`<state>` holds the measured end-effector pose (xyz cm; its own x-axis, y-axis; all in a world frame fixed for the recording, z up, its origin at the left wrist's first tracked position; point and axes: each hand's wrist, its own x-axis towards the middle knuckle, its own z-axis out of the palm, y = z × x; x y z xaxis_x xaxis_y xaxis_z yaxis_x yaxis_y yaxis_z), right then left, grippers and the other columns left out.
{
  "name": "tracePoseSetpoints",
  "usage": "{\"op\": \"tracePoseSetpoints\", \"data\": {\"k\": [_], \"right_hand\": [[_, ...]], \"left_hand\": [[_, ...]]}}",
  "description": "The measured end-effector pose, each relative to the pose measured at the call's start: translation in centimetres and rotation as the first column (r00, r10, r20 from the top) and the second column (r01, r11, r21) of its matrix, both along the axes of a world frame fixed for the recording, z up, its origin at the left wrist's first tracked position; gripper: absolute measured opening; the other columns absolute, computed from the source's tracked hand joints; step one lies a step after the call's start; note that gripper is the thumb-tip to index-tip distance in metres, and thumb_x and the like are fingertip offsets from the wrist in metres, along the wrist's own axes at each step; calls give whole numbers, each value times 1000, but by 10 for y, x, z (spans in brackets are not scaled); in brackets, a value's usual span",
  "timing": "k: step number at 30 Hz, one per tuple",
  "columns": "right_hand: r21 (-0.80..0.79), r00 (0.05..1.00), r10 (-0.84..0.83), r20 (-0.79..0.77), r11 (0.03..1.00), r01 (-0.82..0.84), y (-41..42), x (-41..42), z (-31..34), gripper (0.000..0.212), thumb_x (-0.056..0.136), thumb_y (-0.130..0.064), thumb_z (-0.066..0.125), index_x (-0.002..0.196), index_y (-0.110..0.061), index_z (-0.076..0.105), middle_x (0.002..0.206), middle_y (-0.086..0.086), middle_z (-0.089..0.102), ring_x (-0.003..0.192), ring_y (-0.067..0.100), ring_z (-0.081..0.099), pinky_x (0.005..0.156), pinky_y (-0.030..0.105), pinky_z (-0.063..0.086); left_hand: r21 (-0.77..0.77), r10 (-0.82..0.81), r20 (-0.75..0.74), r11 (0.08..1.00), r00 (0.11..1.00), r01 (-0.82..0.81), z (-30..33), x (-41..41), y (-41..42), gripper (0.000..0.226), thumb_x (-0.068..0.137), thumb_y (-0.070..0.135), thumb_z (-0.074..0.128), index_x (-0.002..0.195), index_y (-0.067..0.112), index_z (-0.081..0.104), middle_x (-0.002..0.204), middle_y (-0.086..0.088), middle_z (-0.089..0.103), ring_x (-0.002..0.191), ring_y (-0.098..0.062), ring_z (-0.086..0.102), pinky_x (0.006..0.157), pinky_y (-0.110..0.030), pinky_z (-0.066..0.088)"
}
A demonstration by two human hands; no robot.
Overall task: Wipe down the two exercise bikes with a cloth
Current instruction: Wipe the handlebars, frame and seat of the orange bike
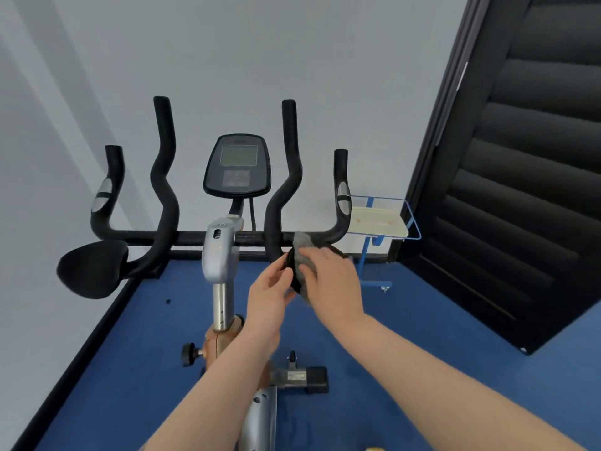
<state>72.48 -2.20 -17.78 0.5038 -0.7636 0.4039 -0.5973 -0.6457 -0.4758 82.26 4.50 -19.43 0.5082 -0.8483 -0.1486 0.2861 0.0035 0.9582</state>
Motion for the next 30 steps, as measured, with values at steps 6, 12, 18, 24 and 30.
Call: {"op": "tracePoseSetpoints", "data": {"k": [6, 12, 18, 24, 30], "right_hand": [[170, 967, 7, 256, 984, -52, -3, -1, -2, 24, 95, -24, 56, 117, -26, 65, 108, -11, 60, 100, 3, 53, 88, 21, 41], [120, 951, 121, 283, 980, -160, 26, -11, -27, 33, 95, -14, 58, 126, -23, 63, 107, -14, 56, 97, -2, 54, 88, 12, 45], [148, 943, 39, 330, 985, -92, 13, 2, -16, 35, 97, -17, 55, 131, -21, 59, 106, -8, 52, 95, 2, 51, 85, 10, 40], [45, 980, 4, 200, 999, -13, -1, -12, -12, 31, 95, -17, 57, 126, -22, 63, 96, -8, 49, 84, 4, 46, 72, 18, 37], [-92, 992, 89, -88, 991, -97, 12, 2, -19, 54, 93, -11, 54, 145, -11, 40, 122, 6, 48, 103, 22, 47, 86, 36, 45]], "left_hand": [[10, -21, -62, 1000, 998, 22, -3, 1, 18, 25, 104, 23, 46, 119, 21, 66, 113, 3, 73, 109, -13, 68, 91, -30, 54], [12, -50, 38, 999, 998, 50, 5, 0, 24, 27, 103, 28, 46, 113, 28, 70, 108, 9, 74, 105, -7, 68, 89, -25, 50], [-8, 5, 97, 1000, 995, -5, 5, -11, 22, 32, 105, 29, 42, 127, 23, 64, 121, 3, 69, 113, -10, 64, 102, -33, 48], [-68, 27, 359, 998, 933, -2, -4, -10, 17, 38, 106, 23, 40, 142, 29, 45, 143, 15, 50, 129, 5, 45, 113, -24, 35], [-46, -61, 621, 992, 782, 114, 2, 12, -19, 42, 106, 15, 36, 148, 18, 39, 147, 9, 44, 132, 6, 41, 110, -12, 29]]}}
